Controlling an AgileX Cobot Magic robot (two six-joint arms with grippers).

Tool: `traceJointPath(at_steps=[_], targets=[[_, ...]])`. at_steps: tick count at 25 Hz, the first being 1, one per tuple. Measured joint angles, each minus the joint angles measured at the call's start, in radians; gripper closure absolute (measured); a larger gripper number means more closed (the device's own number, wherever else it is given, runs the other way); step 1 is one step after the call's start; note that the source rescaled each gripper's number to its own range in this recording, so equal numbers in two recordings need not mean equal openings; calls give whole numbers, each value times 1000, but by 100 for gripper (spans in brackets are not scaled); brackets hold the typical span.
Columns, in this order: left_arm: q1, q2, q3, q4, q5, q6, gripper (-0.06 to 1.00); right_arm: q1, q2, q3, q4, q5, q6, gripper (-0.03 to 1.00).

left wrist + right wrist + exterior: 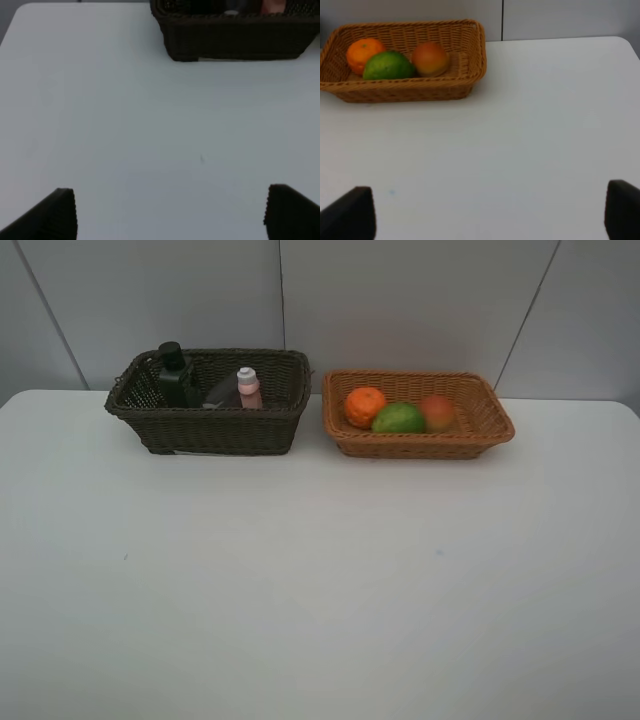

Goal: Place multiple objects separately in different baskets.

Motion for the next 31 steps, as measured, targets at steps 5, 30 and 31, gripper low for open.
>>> traceJointPath(at_steps=[5, 30, 31], targets=[[-2, 0, 0, 2, 0, 1, -3, 0, 0, 0, 0, 0, 0, -1], [-2, 0, 0, 3, 0, 1, -3, 0, 0, 0, 0, 0, 0, -1], [-2, 0, 0, 3, 0, 1, -3, 0, 0, 0, 0, 0, 0, -1]])
